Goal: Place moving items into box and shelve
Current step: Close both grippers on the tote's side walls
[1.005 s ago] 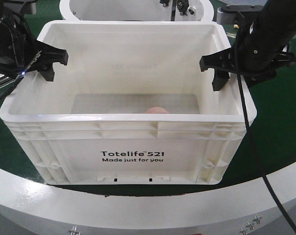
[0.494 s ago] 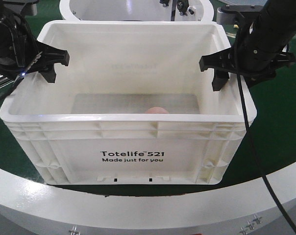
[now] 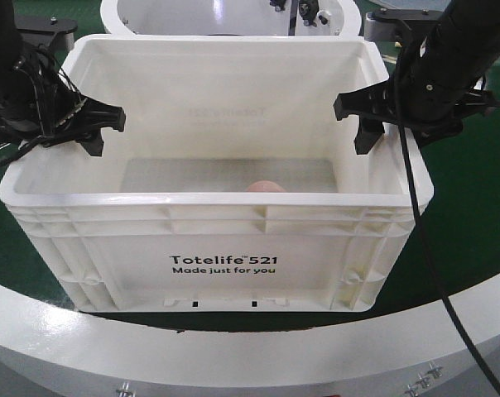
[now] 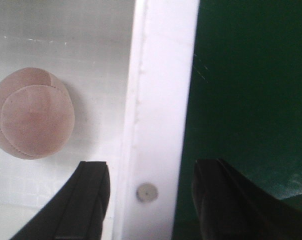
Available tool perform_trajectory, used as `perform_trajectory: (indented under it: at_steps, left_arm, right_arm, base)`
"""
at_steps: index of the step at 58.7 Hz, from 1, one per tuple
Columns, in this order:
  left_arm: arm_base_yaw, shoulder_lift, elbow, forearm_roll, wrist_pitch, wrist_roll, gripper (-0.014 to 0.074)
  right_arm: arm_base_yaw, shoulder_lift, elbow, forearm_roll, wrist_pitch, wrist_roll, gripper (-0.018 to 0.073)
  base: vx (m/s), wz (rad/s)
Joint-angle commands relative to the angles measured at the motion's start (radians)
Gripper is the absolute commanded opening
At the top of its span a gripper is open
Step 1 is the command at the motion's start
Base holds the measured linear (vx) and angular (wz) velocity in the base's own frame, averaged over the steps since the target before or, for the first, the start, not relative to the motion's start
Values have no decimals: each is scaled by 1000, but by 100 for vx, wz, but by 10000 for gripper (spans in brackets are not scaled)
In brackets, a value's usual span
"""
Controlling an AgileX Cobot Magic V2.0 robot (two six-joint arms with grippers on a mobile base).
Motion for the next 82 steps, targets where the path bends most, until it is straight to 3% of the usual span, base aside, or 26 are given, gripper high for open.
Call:
perform_trajectory:
  at_steps: [1,12,32,82]
  left_arm:
    - [-3,-59,-22,12,-45,-11,480]
    - [-3,-74,-22,12,-41,-11,345]
    - [-3,-72,-22,12,-37,-1,-10]
    - [-3,-99,-22,12,-110,18,-4]
  right_arm:
    - [-5,-40,-34,-5,30,-5,414]
    - [-5,-40,-34,-4,31,-5,322]
    - [-5,-40,-34,-8,41,-17,-1]
    - [-5,-41,-34,-50,36,-32,-8]
  base:
    - [0,0]
    - [0,0]
    - [0,0]
    - [0,0]
